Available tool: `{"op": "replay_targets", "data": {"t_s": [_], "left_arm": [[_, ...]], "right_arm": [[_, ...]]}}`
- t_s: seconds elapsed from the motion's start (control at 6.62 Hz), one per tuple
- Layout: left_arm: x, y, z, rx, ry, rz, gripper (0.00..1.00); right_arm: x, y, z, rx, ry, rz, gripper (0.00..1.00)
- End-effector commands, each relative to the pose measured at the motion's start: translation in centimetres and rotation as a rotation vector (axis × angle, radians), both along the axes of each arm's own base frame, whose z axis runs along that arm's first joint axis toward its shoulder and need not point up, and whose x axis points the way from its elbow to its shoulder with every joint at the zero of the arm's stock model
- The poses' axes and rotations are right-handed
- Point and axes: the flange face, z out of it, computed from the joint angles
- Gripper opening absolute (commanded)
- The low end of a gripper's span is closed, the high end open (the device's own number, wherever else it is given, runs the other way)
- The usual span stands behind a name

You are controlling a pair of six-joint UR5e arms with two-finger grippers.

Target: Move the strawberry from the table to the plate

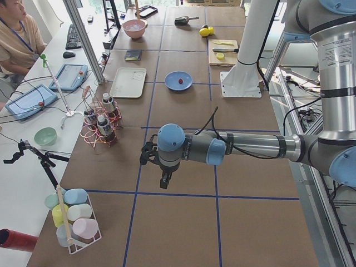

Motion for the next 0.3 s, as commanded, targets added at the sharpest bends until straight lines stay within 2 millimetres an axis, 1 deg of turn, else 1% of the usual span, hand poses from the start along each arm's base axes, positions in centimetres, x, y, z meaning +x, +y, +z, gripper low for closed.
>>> {"op": "replay_targets", "data": {"t_s": [0.0, 0.15], "left_arm": [[0.08, -0.82, -0.72, 0.02, 0.001, 0.001, 1.0], [0.1, -1.62, -1.41, 0.035, 0.0, 0.001, 1.0]], "right_arm": [[-0.07, -0.08, 0.08, -0.003, 0.001, 0.0, 1.0], [-0.13, -0.15, 0.02, -0.002, 0.001, -0.001, 1.0]]}}
